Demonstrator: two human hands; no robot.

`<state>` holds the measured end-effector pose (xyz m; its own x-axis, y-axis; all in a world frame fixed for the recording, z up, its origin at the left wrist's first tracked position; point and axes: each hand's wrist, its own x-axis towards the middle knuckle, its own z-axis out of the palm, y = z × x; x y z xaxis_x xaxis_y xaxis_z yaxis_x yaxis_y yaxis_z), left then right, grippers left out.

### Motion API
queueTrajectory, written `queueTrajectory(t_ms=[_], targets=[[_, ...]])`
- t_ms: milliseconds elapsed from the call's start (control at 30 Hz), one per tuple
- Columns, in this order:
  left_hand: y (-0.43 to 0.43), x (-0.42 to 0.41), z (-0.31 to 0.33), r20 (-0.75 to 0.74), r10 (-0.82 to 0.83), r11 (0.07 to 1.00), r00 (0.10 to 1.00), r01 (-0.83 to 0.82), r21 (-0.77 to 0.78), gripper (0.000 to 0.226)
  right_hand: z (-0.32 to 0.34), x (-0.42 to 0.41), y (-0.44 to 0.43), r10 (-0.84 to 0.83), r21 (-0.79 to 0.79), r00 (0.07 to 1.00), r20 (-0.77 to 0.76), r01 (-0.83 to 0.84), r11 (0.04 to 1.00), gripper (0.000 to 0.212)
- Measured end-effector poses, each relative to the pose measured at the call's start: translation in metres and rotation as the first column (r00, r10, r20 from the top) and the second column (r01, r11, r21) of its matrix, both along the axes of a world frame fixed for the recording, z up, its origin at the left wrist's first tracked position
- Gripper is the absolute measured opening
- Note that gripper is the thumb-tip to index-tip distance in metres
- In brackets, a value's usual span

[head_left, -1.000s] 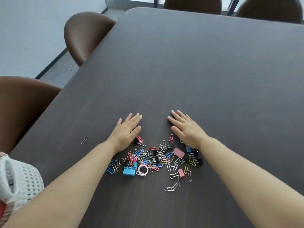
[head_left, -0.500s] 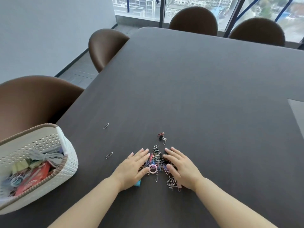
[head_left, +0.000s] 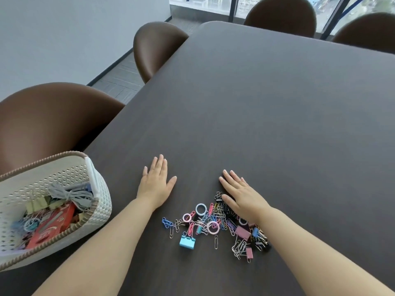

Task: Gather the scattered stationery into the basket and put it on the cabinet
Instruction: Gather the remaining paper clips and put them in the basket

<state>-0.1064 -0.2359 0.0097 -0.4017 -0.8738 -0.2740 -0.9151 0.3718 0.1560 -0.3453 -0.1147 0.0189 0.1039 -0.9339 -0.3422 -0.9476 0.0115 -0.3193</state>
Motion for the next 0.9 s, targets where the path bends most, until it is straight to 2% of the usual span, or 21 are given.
queueTrajectory(t_ms=[100,200,333,433,533,600,667,733,767,900], targets=[[0.033,0.01,-0.002,-0.022,-0.174,0.985,0.985,0.174,-0.005,0.071,0.003,0.0,0.013,0.002,0.021,1.0,0.014,-0.002,1.0,0.056],[0.065,0.021,0.001,-0.068,-0.251,0.966,0.966,0.254,0.048,0.103,0.008,0.009,0.026,0.001,0.049,0.999,0.042,-0.003,0.999,0.055],[0.105,0.021,0.008,-0.135,-0.285,0.94,0.949,0.305,0.156,0.104,0.012,0.021,0.058,0.03,0.043,0.999,0.043,-0.032,0.999,0.055],[0.135,0.019,0.008,-0.123,-0.36,0.912,0.925,0.377,0.161,0.105,0.011,0.032,0.092,0.041,0.041,0.999,0.032,-0.042,0.998,0.058],[0.161,0.024,0.011,-0.086,-0.421,0.89,0.903,0.43,0.155,0.096,0.013,0.04,0.121,0.057,0.048,0.997,0.054,-0.059,0.997,0.085],[0.172,0.03,0.013,-0.127,-0.412,0.891,0.902,0.429,0.152,0.095,0.014,0.041,0.138,-0.011,0.023,0.994,0.112,0.009,1.0,0.084],[0.174,0.035,0.012,-0.152,-0.414,0.9,0.897,0.429,0.078,0.098,0.013,0.037,0.155,-0.142,-0.086,0.98,0.14,0.155,0.984,0.082],[0.167,0.033,0.008,-0.104,-0.461,0.887,0.881,0.456,-0.07,0.1,0.012,0.037,0.17,-0.241,-0.186,0.966,0.091,0.255,0.949,0.087],[0.161,0.029,0.008,-0.07,-0.475,0.878,0.877,0.469,-0.095,0.099,0.01,0.039,0.176,-0.265,-0.188,0.963,0.054,0.271,0.944,0.089],[0.13,-0.003,0.014,0.099,-0.525,0.851,0.845,0.525,0.026,0.105,-0.007,0.056,0.18,-0.33,-0.185,0.942,-0.064,0.314,0.931,0.093]])
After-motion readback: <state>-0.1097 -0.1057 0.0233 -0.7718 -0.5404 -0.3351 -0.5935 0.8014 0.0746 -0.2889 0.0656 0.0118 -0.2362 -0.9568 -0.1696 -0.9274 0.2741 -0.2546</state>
